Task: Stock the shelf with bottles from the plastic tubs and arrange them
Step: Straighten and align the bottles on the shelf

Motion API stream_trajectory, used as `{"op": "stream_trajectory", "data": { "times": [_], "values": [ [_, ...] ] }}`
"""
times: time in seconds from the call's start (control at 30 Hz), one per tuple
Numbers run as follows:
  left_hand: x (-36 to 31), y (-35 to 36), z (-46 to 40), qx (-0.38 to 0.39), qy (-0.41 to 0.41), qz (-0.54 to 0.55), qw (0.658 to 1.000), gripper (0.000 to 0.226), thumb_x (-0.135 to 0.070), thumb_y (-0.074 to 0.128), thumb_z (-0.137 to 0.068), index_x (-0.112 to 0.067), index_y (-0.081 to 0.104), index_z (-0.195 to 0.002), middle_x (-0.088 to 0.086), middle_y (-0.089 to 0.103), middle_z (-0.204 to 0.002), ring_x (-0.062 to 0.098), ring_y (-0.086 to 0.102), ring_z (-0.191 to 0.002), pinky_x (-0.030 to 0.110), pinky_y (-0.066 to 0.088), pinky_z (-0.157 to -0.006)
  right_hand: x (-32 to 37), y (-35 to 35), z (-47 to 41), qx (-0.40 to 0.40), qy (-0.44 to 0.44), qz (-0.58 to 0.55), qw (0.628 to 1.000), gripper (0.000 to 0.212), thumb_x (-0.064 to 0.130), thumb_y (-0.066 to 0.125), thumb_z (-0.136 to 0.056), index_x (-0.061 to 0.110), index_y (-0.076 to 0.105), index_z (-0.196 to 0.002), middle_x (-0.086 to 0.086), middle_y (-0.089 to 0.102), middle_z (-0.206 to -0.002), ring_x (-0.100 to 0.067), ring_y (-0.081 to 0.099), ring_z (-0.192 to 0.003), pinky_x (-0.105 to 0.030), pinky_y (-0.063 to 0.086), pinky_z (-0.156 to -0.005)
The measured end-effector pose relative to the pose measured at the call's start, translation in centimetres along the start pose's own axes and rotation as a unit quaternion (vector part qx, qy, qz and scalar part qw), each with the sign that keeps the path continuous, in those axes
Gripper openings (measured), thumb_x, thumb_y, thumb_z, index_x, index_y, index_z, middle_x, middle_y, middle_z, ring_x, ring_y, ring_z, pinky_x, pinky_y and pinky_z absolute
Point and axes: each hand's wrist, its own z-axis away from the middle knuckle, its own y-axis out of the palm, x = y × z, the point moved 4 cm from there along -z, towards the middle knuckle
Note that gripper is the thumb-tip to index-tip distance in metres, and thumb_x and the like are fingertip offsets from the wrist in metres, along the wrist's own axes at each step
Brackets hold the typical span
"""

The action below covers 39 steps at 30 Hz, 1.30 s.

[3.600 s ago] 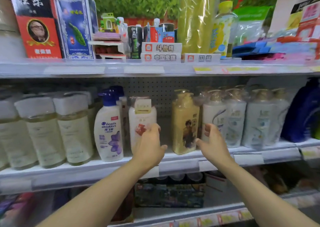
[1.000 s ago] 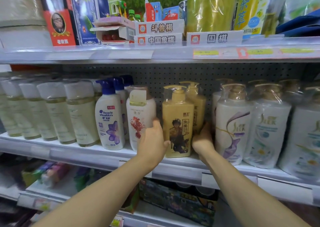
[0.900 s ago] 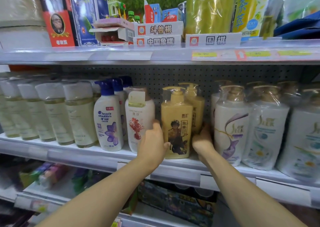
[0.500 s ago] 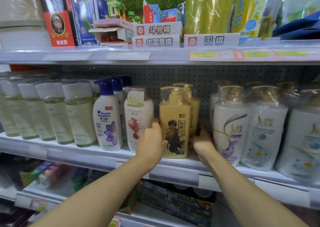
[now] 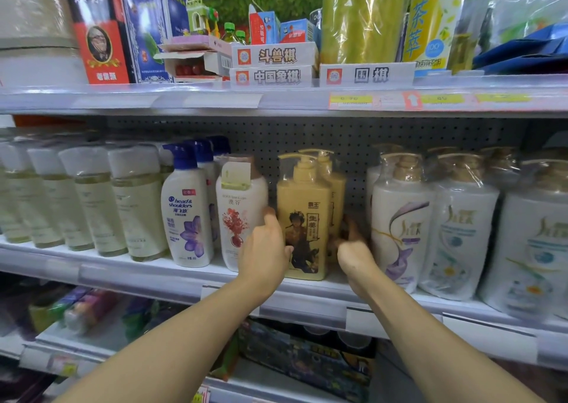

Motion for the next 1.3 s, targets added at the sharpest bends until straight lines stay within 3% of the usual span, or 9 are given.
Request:
{"op": "stream_trajectory", "data": {
  "times": [0.13, 0.3, 0.4, 0.5, 0.67, 0.97, 1.13, 1.3],
  "values": [
    [0.2, -0.1, 0.2, -0.002, -0.009, 0.012, 1.0, 0.043, -0.026, 0.064, -0.09, -0.013, 0.034, -0.118, 0.008, 0.06, -0.102, 0.026, 0.06, -0.096, 0.028, 0.038, -0.066, 0.2, 0.6, 0.2, 0.011, 0.007, -0.004, 1.0, 0.052, 0.01, 0.039, -0.098, 0.029, 0.028, -0.144, -0.005, 0.052, -0.134, -0.026, 0.053, -0.116, -0.048, 0.045, -0.1],
    [0.4, 0.3, 1.0, -0.008, -0.01, 0.028, 1.0, 0.049, -0.032, 0.067, -0.088, -0.023, 0.021, -0.101, -0.004, 0.047, -0.083, 0.013, 0.047, -0.074, 0.025, 0.037, -0.063, 0.4, 0.3, 0.5, -0.003, 0.041, -0.049, 0.998, 0.051, 0.013, 0.038, -0.1, 0.027, 0.026, -0.147, -0.009, 0.05, -0.136, -0.026, 0.052, -0.115, -0.039, 0.044, -0.093],
    [0.7, 0.6, 1.1, -0.002, -0.027, 0.03, 0.999, 0.048, -0.031, 0.067, -0.087, -0.023, 0.022, -0.101, -0.002, 0.055, -0.085, 0.014, 0.051, -0.075, 0.027, 0.038, -0.063, 0.6, 0.3, 1.4, 0.027, 0.036, -0.067, 0.997, 0.051, 0.011, 0.037, -0.099, 0.027, 0.028, -0.147, -0.007, 0.053, -0.132, -0.019, 0.051, -0.102, -0.032, 0.039, -0.084],
    [0.9, 0.8, 1.0, 0.017, -0.028, 0.035, 0.999, 0.047, -0.03, 0.067, -0.087, -0.019, 0.032, -0.116, 0.003, 0.065, -0.096, 0.019, 0.063, -0.086, 0.028, 0.044, -0.066, 0.4, 0.3, 2.1, 0.043, 0.04, -0.071, 0.996, 0.056, 0.008, 0.039, -0.097, 0.028, 0.026, -0.147, -0.003, 0.056, -0.121, -0.016, 0.053, -0.099, -0.029, 0.041, -0.082],
    [1.3, 1.0, 0.8, 0.045, -0.015, 0.036, 0.998, 0.052, -0.029, 0.068, -0.086, -0.019, 0.034, -0.124, 0.003, 0.067, -0.099, 0.021, 0.065, -0.091, 0.034, 0.054, -0.075, 0.3, 0.4, 2.6, 0.065, 0.048, -0.031, 0.996, 0.067, 0.004, 0.044, -0.093, 0.029, 0.019, -0.15, -0.005, 0.054, -0.132, -0.02, 0.054, -0.108, -0.034, 0.046, -0.092],
    [1.8, 1.1, 0.4, 0.064, 0.007, 0.09, 0.994, 0.046, -0.028, 0.071, -0.083, -0.023, 0.032, -0.107, 0.002, 0.065, -0.094, 0.021, 0.064, -0.088, 0.038, 0.055, -0.076, 0.6, 0.4, 2.8, 0.054, 0.06, -0.003, 0.997, 0.064, 0.003, 0.039, -0.095, 0.031, 0.02, -0.149, -0.004, 0.055, -0.131, -0.022, 0.053, -0.119, -0.04, 0.044, -0.102],
    [2.2, 0.8, 0.6, 0.075, 0.011, 0.101, 0.992, 0.046, -0.032, 0.068, -0.086, -0.023, 0.032, -0.112, -0.001, 0.066, -0.097, 0.018, 0.064, -0.09, 0.033, 0.051, -0.071, 1.5, 0.0, 4.3, -0.016, 0.071, 0.019, 0.997, 0.052, 0.008, 0.049, -0.093, 0.015, 0.035, -0.142, -0.007, 0.054, -0.13, -0.019, 0.051, -0.111, -0.03, 0.041, -0.087],
    [2.0, -0.2, 1.5, 0.082, 0.044, 0.094, 0.991, 0.048, -0.035, 0.066, -0.087, -0.025, 0.03, -0.118, -0.004, 0.065, -0.097, 0.016, 0.063, -0.088, 0.029, 0.046, -0.066, 1.6, -2.3, 7.2, -0.113, 0.05, 0.084, 0.989, 0.052, 0.011, 0.058, -0.088, 0.012, 0.038, -0.137, -0.008, 0.049, -0.134, -0.025, 0.048, -0.122, -0.037, 0.04, -0.098]
  ]
}}
